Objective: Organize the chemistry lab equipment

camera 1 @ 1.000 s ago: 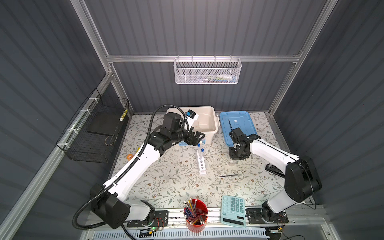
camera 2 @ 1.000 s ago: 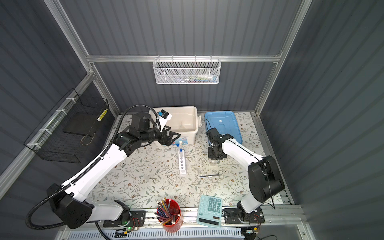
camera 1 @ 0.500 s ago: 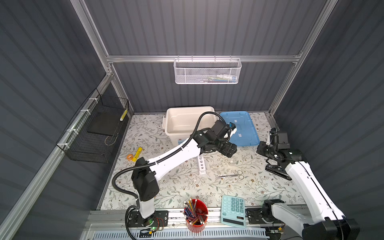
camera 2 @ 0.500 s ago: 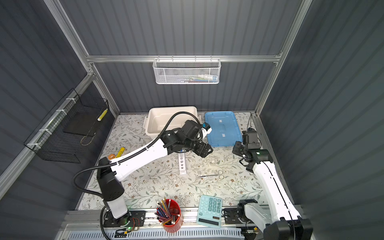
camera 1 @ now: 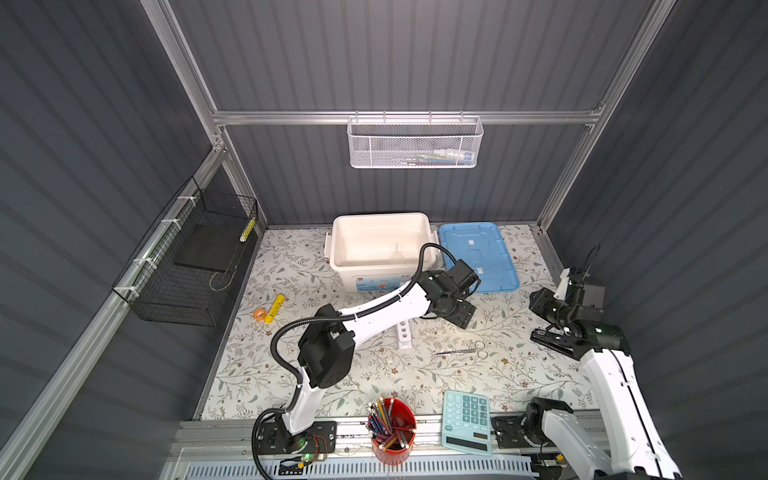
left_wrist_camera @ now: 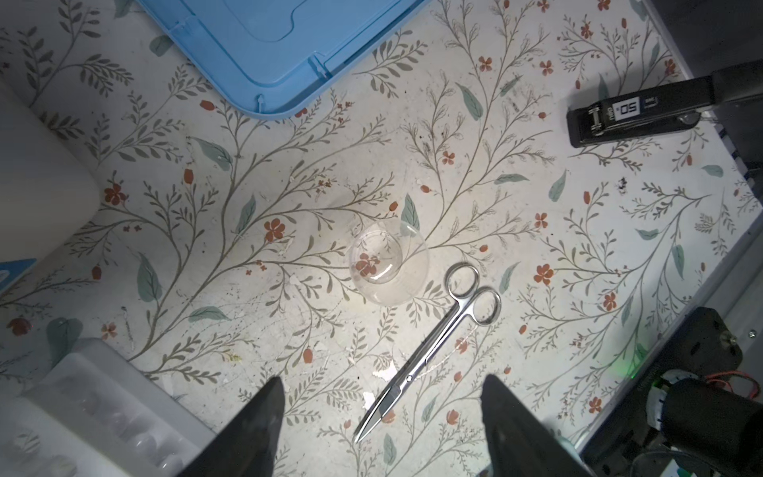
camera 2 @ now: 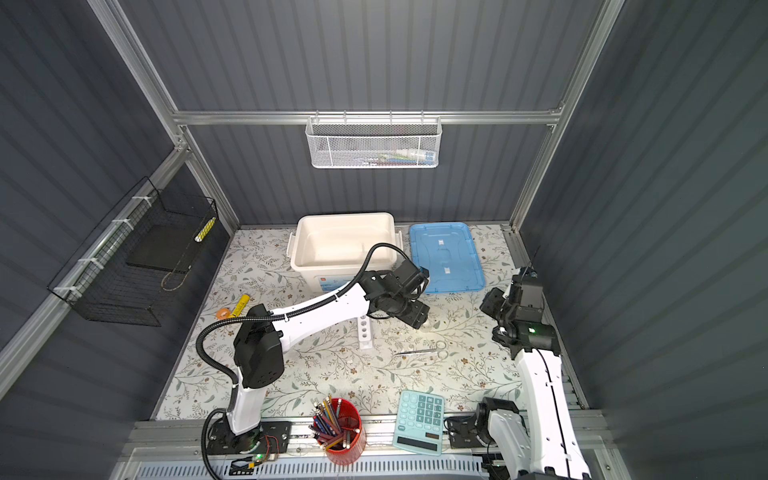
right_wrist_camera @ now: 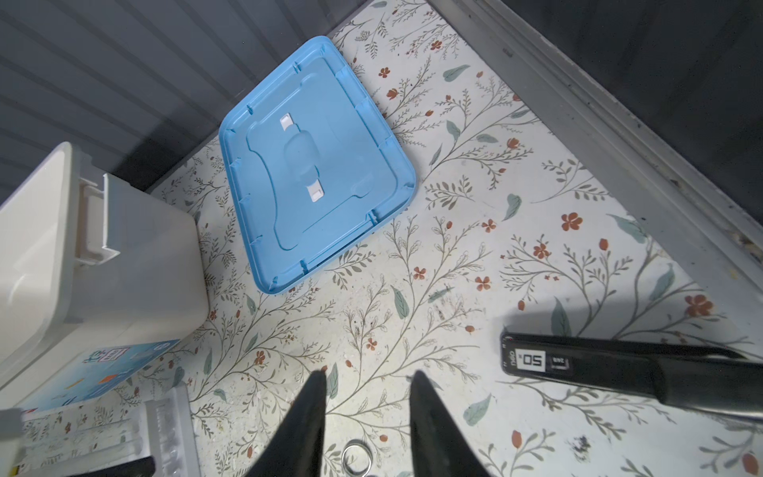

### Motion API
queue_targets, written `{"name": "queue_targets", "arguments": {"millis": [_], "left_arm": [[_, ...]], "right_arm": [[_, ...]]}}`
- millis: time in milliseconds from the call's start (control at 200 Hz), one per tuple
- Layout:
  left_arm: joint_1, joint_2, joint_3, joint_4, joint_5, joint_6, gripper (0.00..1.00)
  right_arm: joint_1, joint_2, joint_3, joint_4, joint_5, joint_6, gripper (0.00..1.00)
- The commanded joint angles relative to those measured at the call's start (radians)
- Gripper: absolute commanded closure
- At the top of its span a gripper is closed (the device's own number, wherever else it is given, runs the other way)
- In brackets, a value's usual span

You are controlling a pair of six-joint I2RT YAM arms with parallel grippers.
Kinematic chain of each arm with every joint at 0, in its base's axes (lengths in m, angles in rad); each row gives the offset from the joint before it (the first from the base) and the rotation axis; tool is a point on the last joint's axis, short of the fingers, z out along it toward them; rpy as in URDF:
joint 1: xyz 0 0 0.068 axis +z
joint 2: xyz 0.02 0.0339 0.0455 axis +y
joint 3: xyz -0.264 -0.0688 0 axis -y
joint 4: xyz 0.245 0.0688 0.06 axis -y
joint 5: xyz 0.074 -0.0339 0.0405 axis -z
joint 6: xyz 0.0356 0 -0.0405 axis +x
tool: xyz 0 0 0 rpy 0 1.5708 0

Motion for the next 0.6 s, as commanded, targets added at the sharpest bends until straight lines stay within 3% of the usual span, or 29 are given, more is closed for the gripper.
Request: {"name": "queue_targets", "arguments": {"millis": [0, 185, 595], "left_arm": [[0.002, 0.044, 0.037, -0.028, -0.024, 0.015, 0.26], [0.012, 0.096, 0.075, 0.004, -0.016, 0.030, 0.29], [0.046, 0.115, 0.003, 0.085, 0.028, 0.030, 0.40]], "right_arm": [[-0.006, -0.006, -0.012, 0.035, -0.046, 0.015, 0.64], [-0.008, -0.008, -0.001, 0.033, -0.075, 0.011, 0.64], [-0.008, 0.023, 0.005, 0.031, -0.122, -0.006, 0.69]]}}
